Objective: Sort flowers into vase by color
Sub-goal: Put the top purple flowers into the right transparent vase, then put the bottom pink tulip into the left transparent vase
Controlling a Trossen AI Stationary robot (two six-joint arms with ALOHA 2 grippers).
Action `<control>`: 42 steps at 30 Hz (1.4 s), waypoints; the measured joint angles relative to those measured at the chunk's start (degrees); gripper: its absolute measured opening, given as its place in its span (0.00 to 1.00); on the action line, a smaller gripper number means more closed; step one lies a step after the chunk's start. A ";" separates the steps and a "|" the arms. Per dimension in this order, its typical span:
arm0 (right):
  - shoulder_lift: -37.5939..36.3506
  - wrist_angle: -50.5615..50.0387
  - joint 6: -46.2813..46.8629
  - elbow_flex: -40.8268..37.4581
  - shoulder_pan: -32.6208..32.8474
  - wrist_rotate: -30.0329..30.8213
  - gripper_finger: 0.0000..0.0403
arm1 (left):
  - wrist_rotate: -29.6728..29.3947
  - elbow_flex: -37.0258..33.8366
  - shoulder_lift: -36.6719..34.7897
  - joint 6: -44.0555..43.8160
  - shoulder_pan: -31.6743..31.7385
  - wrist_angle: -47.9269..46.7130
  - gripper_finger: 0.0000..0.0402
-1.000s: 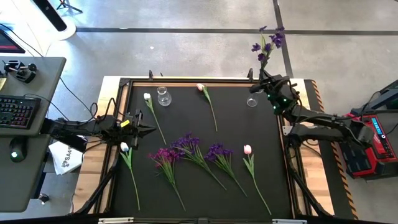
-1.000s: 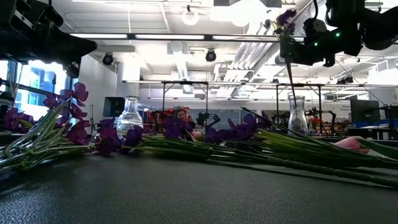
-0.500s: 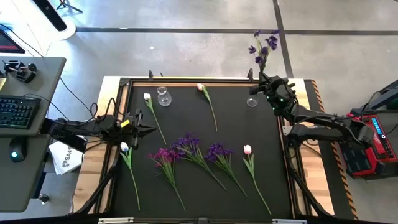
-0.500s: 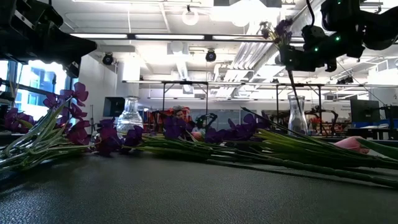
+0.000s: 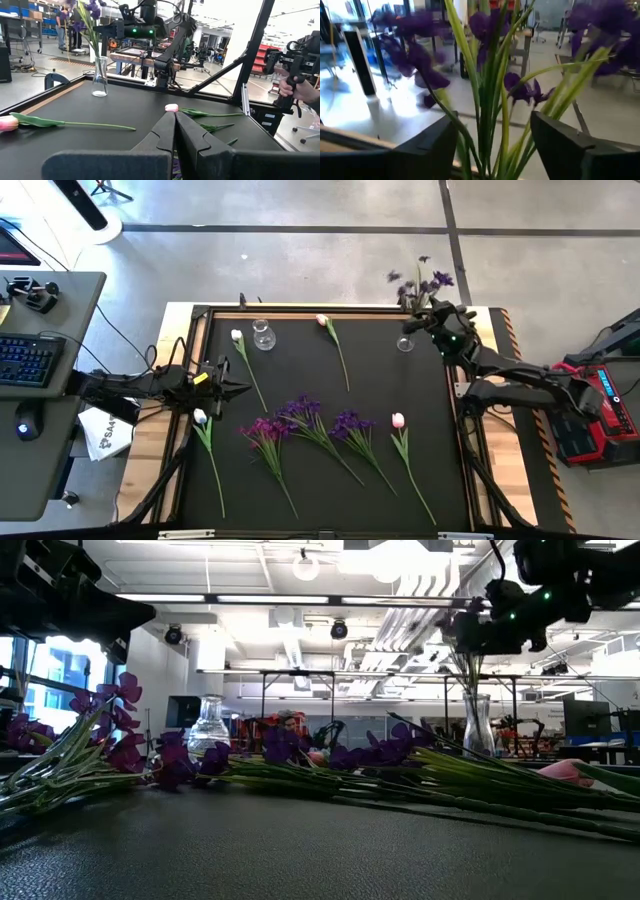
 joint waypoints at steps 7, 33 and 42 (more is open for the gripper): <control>-0.52 -21.54 4.29 9.49 2.60 0.02 0.63 | 0.00 0.01 0.01 0.00 0.00 -0.02 0.00; 8.71 -59.34 44.96 21.46 33.56 -6.23 0.63 | 0.00 -0.01 0.01 -0.02 0.00 -0.09 0.00; 20.29 -59.49 60.31 21.44 45.26 -21.72 0.63 | 0.00 -0.01 0.00 -0.01 0.00 -0.17 0.00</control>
